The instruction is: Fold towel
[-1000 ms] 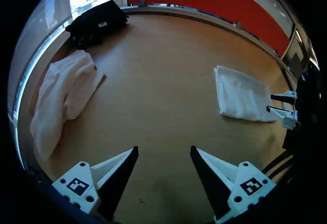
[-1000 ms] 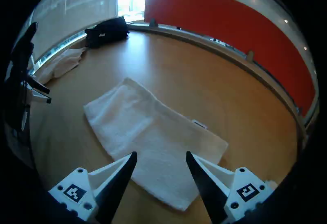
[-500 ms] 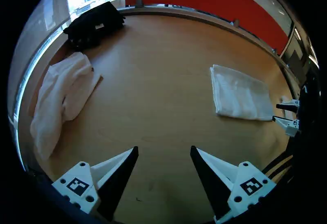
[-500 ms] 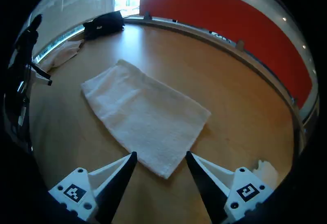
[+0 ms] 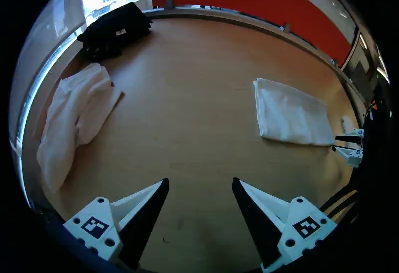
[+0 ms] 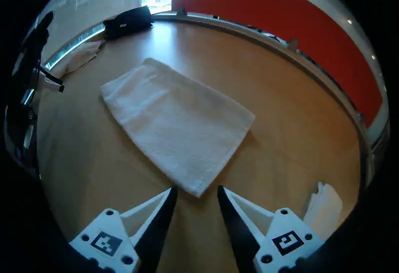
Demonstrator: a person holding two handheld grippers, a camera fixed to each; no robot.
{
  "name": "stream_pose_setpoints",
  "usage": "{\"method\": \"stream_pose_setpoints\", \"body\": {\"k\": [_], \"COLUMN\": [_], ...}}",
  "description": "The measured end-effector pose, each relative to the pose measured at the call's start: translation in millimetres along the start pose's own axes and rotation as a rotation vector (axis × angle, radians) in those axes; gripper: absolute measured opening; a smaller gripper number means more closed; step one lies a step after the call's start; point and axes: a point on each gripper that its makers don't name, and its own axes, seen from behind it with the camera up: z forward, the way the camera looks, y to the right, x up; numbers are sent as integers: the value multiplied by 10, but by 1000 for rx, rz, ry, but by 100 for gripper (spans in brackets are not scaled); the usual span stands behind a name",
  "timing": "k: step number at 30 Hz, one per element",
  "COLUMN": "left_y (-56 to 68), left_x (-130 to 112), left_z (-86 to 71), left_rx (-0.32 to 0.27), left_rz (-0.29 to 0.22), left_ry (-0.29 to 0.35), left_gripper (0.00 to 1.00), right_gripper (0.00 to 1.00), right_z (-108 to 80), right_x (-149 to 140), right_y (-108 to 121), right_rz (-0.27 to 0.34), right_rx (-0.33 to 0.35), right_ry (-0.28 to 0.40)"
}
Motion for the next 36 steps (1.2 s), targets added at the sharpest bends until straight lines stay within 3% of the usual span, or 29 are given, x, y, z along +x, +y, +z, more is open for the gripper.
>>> {"method": "stream_pose_setpoints", "body": {"k": [6,10,12,16,27,36], "left_y": [-1,0,0,0,-1,-20], "left_x": [-21,-28,-34,-45,-41,-14], "left_z": [-13,-23,-26,-27,-39,-61], "left_rx": [1,2,3,3,4,1], "left_rz": [-5,-5,-5,-8,-10,-23], "left_ry": [-1,0,0,0,3,15], "left_gripper": [94,94,94,94,94,94], "right_gripper": [44,26,23,8,3,3], "right_z": [15,36,41,33,-34,-202], "right_x": [-28,-46,-51,-47,144,674], "right_y": [-10,-7,-13,-19,-9,-49], "right_rz": [6,10,12,14,2,-65], "right_rx": [28,40,48,56,40,31], "right_ry": [-8,-14,-15,-13,28,115]}}
